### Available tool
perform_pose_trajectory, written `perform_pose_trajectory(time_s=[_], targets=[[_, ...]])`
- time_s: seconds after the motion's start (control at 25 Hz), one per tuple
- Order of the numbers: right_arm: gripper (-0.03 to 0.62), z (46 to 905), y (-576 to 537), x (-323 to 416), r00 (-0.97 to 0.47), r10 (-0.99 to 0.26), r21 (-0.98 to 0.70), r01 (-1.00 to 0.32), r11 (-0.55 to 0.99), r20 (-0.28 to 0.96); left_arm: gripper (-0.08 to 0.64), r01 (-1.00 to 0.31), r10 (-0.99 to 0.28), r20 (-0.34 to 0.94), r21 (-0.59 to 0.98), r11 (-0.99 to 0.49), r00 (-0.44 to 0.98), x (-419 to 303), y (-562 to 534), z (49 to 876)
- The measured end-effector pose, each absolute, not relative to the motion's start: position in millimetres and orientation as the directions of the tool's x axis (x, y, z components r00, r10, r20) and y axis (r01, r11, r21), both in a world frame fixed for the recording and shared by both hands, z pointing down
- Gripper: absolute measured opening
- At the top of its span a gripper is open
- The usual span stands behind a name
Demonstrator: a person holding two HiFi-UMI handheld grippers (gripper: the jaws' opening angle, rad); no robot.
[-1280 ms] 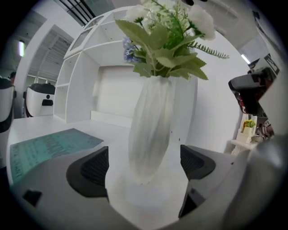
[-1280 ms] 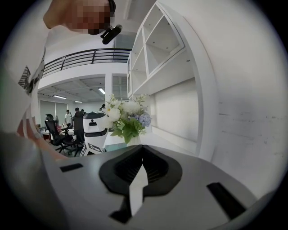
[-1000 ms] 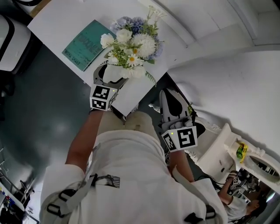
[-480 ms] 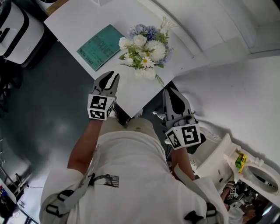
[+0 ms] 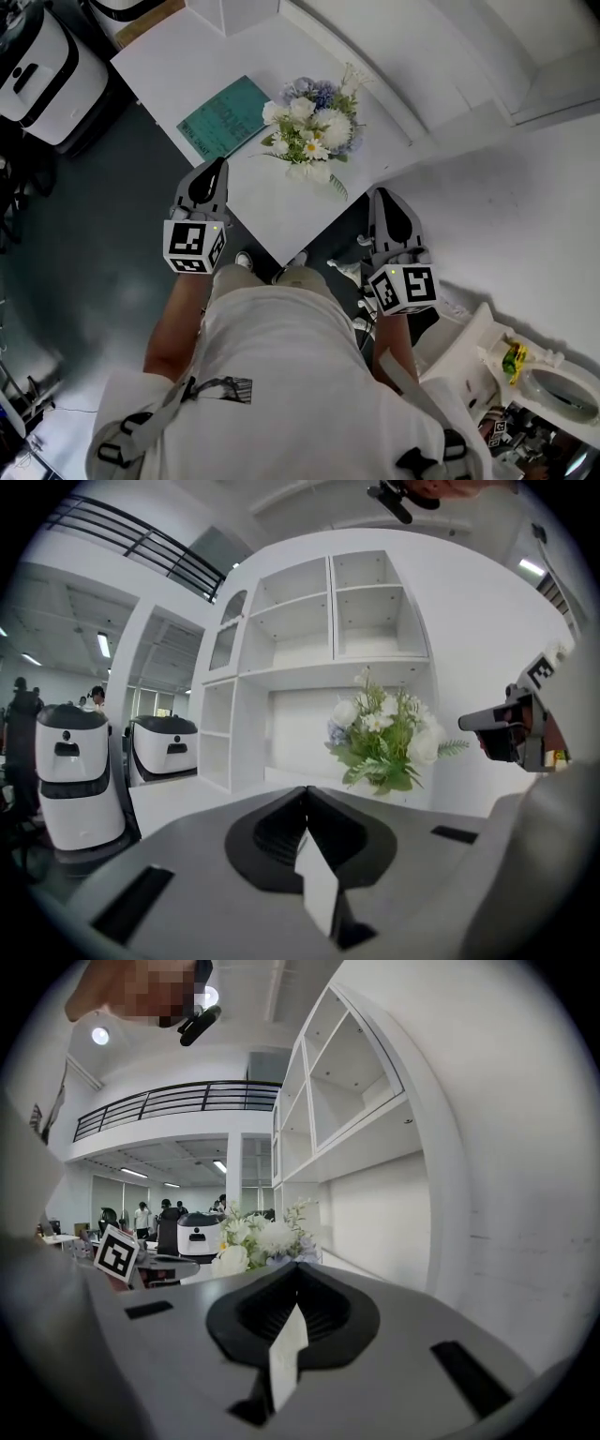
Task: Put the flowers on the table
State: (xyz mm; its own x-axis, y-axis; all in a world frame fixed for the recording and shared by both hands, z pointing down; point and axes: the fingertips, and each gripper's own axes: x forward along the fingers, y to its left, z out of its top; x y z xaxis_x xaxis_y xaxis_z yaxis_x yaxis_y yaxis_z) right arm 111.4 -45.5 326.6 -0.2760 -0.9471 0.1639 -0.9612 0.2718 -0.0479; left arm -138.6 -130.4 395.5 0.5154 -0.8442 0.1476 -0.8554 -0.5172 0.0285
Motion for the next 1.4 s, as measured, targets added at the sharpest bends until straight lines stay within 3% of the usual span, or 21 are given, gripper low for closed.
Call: perform_pose_trajectory(time_s=[0.68,1.4], targets=[[0.011,298,-54,160,-0.198,-0.974,-0.033,-0.98,0.196,0.107,0.015,-0.897,-0.896,-0.056,-0.03,-0.44,0.441,-167,-133,294],[0.011,287,-73,180,-0.178,-0.981,-0.015,-0.984,0.178,0.081,0.015,-0.915,-0.912,-0.092,-0.105,-0.389,0.399,-187,-125,252]])
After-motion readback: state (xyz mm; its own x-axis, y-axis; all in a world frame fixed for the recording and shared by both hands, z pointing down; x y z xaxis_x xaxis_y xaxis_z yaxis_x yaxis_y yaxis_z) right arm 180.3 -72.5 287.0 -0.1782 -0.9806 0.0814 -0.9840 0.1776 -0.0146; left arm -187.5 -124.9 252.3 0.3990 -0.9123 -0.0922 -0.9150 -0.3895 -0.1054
